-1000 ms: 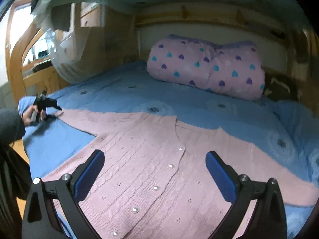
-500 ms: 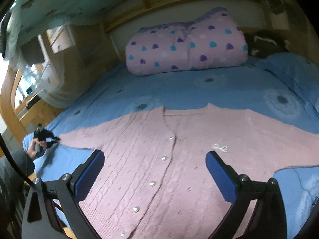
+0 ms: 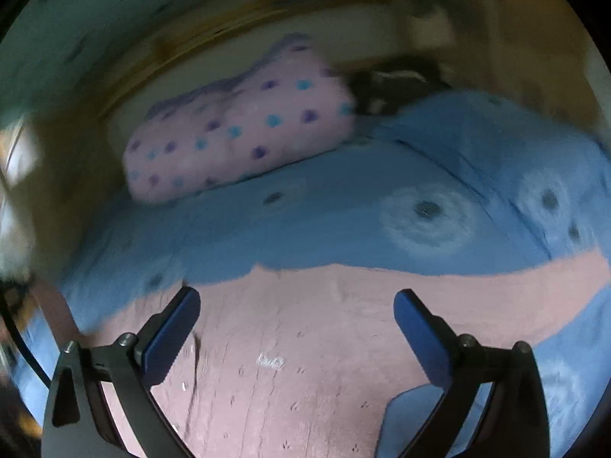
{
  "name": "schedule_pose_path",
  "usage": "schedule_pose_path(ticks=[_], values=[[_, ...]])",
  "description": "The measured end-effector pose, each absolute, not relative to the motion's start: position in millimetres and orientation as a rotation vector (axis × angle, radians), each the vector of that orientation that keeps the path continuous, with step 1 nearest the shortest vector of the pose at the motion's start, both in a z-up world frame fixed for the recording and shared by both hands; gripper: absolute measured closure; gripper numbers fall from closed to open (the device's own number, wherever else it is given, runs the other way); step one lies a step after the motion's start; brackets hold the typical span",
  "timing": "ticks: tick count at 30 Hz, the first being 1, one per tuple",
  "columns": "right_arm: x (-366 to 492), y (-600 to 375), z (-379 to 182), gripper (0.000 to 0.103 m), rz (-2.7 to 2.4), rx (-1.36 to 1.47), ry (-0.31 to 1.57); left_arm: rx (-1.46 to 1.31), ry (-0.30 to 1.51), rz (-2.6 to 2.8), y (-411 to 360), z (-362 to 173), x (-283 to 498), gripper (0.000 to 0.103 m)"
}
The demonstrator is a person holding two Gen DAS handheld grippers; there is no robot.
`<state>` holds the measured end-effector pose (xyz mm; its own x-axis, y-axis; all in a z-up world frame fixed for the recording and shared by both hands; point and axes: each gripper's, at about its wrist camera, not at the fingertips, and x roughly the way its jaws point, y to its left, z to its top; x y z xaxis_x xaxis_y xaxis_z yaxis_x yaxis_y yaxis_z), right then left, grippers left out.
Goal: Fold small clothes
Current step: 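Lift the cuff with the left tool and fold the sleeve across the body, release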
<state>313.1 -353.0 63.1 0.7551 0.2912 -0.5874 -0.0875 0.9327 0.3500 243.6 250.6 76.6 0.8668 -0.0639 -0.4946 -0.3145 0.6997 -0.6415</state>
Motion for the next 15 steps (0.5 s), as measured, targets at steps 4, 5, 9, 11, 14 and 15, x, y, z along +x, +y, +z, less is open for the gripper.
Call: schedule_pose_path(ticks=[4,5,9,11,14,15], values=[[322.4,-400.7,61.4,0.000,0.132,0.536,0.691,-0.662,0.543,0.033,147.0,70.4,283.3,0.099],[317.3,-404.7,59.2,0.000,0.117,0.545,0.689,-0.638,0.562,0.011,122.8,65.8,294.0,0.099],[306.4,-422.0,69.7,0.000,0.088,0.517,0.648,-0.652,0.634,-0.091,27.3,33.3,320.3,0.099],[301.4,-427.3,77.5,0.000,0.065,0.477,0.617,-0.667,0.671,-0.129,-13.1,18.1,329.7,0.099],[296.2,-430.0,85.7,0.000,0.066,0.412,0.617,-0.634,0.713,-0.162,-56.8,1.0,338.3,0.099],[295.0,-429.1,88.6,0.000,0.070,0.374,0.619,-0.609,0.721,-0.167,-69.9,-2.9,340.3,0.099]])
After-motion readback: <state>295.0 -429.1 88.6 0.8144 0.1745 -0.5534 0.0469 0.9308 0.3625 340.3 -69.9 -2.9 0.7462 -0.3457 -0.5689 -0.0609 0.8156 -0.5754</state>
